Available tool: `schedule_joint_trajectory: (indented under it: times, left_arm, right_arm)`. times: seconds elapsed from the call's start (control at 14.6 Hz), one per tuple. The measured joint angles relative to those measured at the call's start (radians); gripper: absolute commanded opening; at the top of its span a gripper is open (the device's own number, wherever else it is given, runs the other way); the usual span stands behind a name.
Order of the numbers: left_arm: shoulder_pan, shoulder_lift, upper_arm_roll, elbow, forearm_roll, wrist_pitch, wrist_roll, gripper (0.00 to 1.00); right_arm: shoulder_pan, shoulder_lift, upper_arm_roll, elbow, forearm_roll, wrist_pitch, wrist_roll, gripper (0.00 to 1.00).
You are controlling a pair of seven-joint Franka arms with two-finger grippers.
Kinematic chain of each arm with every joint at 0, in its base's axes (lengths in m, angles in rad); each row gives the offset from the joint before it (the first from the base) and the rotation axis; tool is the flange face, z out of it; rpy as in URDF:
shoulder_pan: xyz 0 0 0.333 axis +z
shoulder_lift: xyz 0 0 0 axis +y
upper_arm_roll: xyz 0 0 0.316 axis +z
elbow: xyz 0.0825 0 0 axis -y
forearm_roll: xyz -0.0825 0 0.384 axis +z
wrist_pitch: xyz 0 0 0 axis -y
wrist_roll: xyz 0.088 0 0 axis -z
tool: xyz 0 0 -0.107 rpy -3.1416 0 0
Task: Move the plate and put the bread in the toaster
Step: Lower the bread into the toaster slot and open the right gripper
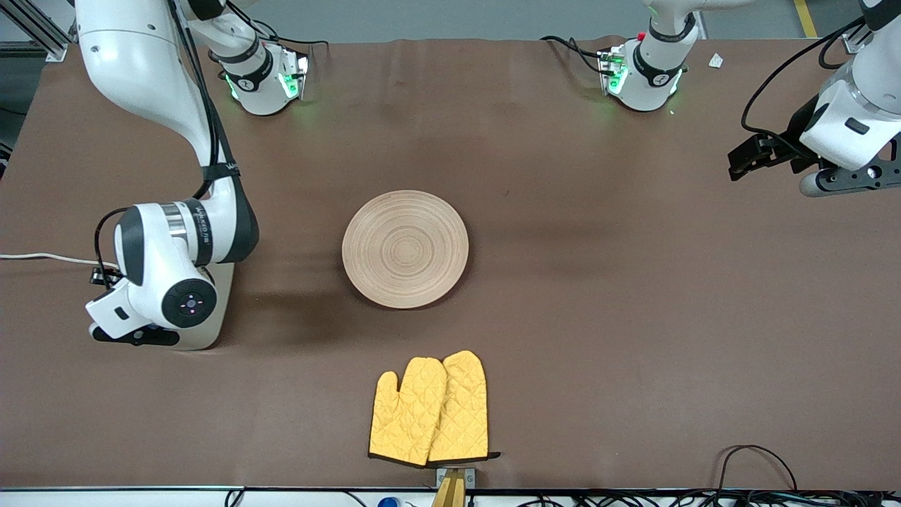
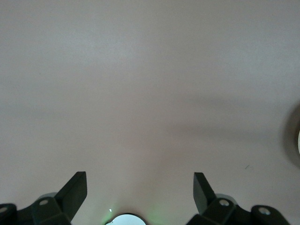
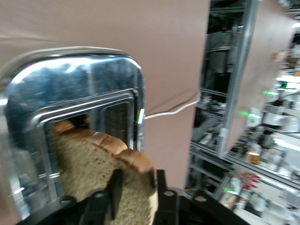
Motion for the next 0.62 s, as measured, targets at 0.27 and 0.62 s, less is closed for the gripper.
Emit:
schedule_joint_trajectory:
  times: [0.27,0.62]
  left_arm:
    - [0.0,0.0,0.0,0.004,0.0,-0.001,0.0,1.0]
    - [0.0,0.0,0.0,0.012,0.0,-0.012,0.0,1.0]
  right_arm:
    - [-0.006,-0.125,-0.002,0.025,0.136,-0.001,-0.106,1.0]
    - [-0.088,-0.236,-0.005,0.025,0.314,0.02,-0.136,1.0]
